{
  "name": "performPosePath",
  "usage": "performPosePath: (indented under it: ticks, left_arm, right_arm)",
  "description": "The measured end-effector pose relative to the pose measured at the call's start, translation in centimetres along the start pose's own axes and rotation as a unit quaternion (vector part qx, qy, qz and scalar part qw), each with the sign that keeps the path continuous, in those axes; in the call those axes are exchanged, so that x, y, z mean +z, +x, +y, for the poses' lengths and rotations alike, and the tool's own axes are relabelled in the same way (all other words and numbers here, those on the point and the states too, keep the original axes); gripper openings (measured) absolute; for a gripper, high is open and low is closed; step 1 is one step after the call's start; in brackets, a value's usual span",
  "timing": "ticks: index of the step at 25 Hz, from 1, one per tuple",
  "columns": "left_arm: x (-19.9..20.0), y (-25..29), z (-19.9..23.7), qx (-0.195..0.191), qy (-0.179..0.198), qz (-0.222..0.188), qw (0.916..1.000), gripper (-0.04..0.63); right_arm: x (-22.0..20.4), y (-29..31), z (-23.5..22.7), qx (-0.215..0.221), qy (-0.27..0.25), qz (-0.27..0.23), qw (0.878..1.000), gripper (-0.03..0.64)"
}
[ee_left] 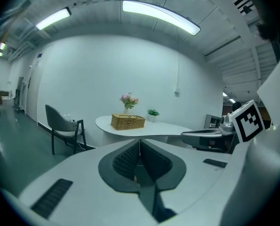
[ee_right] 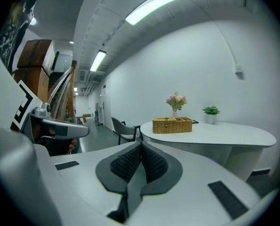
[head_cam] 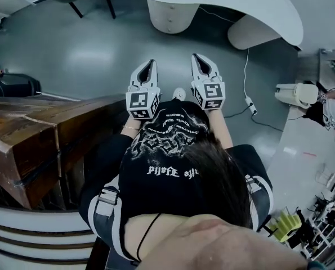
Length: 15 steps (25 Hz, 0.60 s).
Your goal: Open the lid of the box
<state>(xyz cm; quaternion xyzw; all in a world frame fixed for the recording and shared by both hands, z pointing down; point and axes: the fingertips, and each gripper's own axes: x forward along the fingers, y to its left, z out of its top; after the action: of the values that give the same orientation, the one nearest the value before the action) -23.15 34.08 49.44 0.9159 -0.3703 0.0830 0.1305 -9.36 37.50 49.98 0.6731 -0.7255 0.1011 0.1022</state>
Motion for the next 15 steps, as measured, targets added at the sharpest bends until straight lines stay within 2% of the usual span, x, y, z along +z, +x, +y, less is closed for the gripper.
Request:
performPosePath:
  ticks: [7, 15]
  left_arm:
    - [1.2, 4.8, -2.9, 0.013, 0.0, 0.001, 0.9999, 0.025]
    - [1.4, 7.3, -4.9, 0.025, 0.0, 0.004, 0.9997, 0.025]
  right_arm:
    - [1.6, 1.4, -5.1, 0.023, -0.014, -0.005, 1.0, 0.026]
    - [1.0, 1.7, -7.5, 0.049, -0.019, 0.009, 0.999, 0.026]
